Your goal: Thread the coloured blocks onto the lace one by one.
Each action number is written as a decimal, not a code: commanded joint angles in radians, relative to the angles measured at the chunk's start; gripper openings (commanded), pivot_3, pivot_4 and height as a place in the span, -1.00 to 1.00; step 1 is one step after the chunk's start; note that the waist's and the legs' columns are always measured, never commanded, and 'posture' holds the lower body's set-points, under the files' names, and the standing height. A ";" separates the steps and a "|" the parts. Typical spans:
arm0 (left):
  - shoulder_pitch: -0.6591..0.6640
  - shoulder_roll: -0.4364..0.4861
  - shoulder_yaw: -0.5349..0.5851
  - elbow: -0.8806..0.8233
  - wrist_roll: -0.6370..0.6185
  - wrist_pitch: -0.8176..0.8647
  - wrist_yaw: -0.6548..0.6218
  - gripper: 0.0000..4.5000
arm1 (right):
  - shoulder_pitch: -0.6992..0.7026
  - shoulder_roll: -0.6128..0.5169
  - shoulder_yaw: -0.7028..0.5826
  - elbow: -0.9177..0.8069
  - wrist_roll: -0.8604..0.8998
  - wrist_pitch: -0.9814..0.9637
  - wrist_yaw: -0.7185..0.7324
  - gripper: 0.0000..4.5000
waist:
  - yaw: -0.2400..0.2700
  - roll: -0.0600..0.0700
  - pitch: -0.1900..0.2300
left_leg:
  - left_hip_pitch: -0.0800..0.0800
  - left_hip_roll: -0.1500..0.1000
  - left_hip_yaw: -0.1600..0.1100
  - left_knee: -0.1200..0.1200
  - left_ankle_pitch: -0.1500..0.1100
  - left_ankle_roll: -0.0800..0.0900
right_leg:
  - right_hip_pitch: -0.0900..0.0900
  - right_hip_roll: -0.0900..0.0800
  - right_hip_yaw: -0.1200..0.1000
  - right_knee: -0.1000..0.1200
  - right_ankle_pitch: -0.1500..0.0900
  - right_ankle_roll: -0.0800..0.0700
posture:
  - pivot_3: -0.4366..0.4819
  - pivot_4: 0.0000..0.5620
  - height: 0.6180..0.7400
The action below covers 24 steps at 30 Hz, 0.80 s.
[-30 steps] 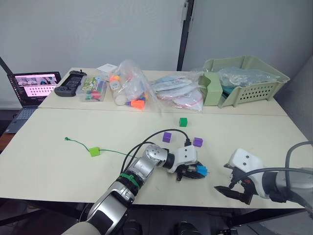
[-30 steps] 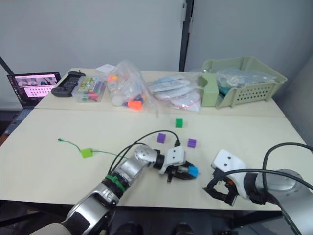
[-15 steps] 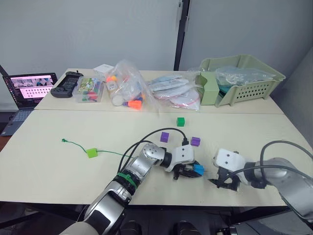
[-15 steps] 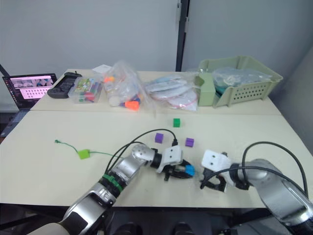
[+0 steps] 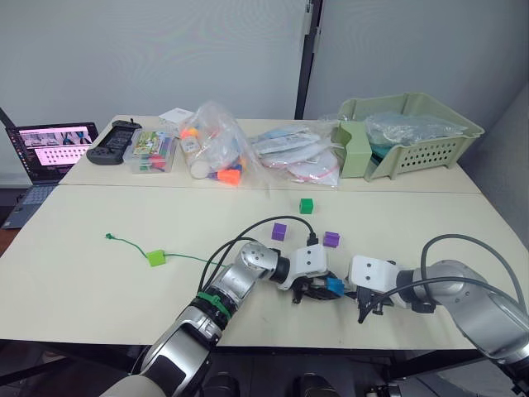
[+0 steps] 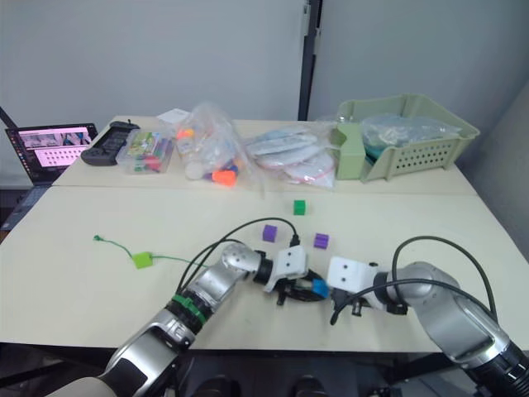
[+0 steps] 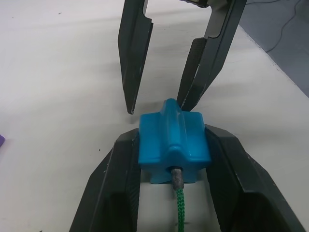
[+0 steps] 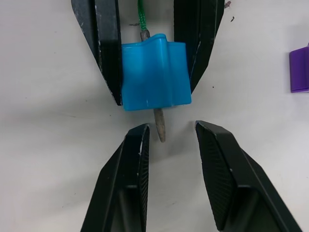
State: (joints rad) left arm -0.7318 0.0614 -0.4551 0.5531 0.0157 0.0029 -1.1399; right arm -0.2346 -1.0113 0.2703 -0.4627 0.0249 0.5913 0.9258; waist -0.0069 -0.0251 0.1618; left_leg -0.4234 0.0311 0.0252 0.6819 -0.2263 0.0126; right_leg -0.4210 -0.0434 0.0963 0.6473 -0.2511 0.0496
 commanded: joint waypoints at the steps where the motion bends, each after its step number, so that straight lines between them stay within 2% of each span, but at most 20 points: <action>1: -0.001 0.004 0.002 -0.028 0.002 0.005 0.002 -0.39 | -0.015 0.006 -0.004 -0.022 -0.011 -0.006 0.011 -0.40 | -0.001 0.000 0.000 | 0.000 0.000 0.000 0.000 0.000 0.000 | 0.000 0.000 0.000 0.000 0.000 0.000 | -0.05 -0.47 0.91; 5: -0.002 0.006 0.002 -0.027 0.003 0.005 0.004 -0.39 | -0.016 0.019 -0.005 -0.020 -0.013 -0.005 0.021 -0.96 | -0.002 0.000 0.000 | 0.000 0.000 0.000 0.000 0.000 0.000 | 0.000 0.000 0.000 0.000 0.000 0.000 | -0.05 -0.47 0.91; 6: -0.003 0.006 0.002 -0.026 0.004 0.005 0.005 -0.39 | -0.014 0.018 -0.003 -0.016 -0.015 -0.007 0.024 -1.00 | -0.002 0.000 0.000 | 0.000 0.000 0.000 0.000 0.000 0.000 | 0.000 0.000 0.000 0.000 0.000 0.000 | -0.05 -0.47 0.91; 15: 0.001 0.049 0.019 -0.063 -0.009 0.015 -0.003 -0.39 | 0.026 -0.012 -0.044 0.015 -0.017 -0.034 0.046 -1.00 | -0.002 0.000 0.000 | 0.000 0.000 0.000 0.000 0.000 0.000 | 0.000 0.000 0.000 0.000 0.000 0.000 | -0.05 -0.47 0.91; 20: 0.011 0.135 0.046 -0.104 -0.033 -0.006 -0.050 -0.39 | 0.055 -0.036 -0.074 0.041 -0.013 -0.069 0.059 -1.00 | -0.003 0.000 0.000 | 0.000 0.000 0.000 0.000 0.000 0.000 | 0.000 0.000 0.000 0.000 0.000 0.000 | -0.05 -0.47 0.91; 24: 0.016 0.259 0.117 -0.125 -0.079 -0.025 -0.117 -0.39 | 0.030 -0.031 -0.068 0.067 -0.018 -0.090 0.077 -1.00 | -0.005 0.000 0.000 | 0.000 0.001 0.000 0.000 0.000 0.000 | 0.000 0.000 0.000 0.001 0.000 0.000 | -0.05 -0.47 0.91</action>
State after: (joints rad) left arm -0.7129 0.2864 -0.3821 0.4661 -0.0281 -0.0026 -1.2258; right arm -0.1921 -1.0355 0.2151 -0.4053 0.0142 0.5115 0.9928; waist -0.0120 -0.0249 0.1617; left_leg -0.4230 0.0316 0.0252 0.6818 -0.2263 0.0126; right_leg -0.4212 -0.0434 0.0962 0.6478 -0.2511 0.0495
